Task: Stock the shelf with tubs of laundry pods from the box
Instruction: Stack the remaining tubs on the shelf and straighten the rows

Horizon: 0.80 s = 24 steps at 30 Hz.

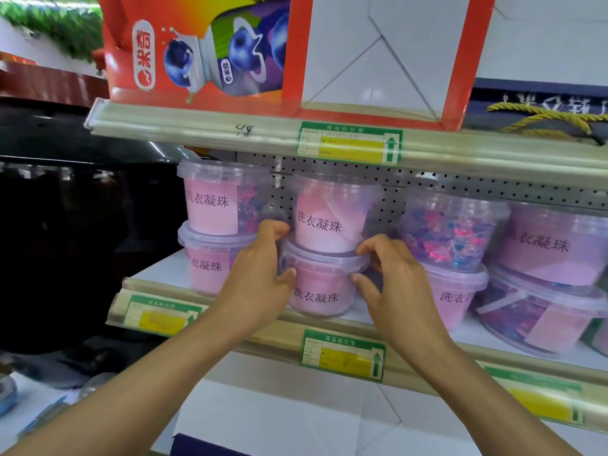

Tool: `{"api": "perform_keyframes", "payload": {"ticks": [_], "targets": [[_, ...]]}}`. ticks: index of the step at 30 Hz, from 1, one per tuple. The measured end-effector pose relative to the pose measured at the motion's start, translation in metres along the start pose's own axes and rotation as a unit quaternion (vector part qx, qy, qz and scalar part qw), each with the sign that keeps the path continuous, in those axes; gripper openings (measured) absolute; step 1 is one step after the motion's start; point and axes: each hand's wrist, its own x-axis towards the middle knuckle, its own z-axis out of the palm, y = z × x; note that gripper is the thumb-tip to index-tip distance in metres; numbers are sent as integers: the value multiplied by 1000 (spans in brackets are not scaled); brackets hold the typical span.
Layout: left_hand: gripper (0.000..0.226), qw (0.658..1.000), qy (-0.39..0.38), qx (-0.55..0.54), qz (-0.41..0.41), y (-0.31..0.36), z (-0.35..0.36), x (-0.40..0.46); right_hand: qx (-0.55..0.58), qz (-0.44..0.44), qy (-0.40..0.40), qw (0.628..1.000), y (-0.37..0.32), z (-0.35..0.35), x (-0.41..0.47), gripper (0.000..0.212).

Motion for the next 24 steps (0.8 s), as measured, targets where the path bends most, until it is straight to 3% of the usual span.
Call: {"api": "perform_keyframes", "payload": {"ticks": [3,8,16,24], "targets": [[61,1000,-15,-9,20,2,-4,1,0,8,-3,1000,-2,1,-3,34],[74,999,-39,19,26,5,-8,6,100,77,-24,992,-8,-7,3,50],[63,998,34,-35,42,7,-9,-4,108,78,-46,990,-7,-4,4,50],[46,994,75,63,57,-2,3,-9,54,60,-32,996,0,0,-4,36]]}}
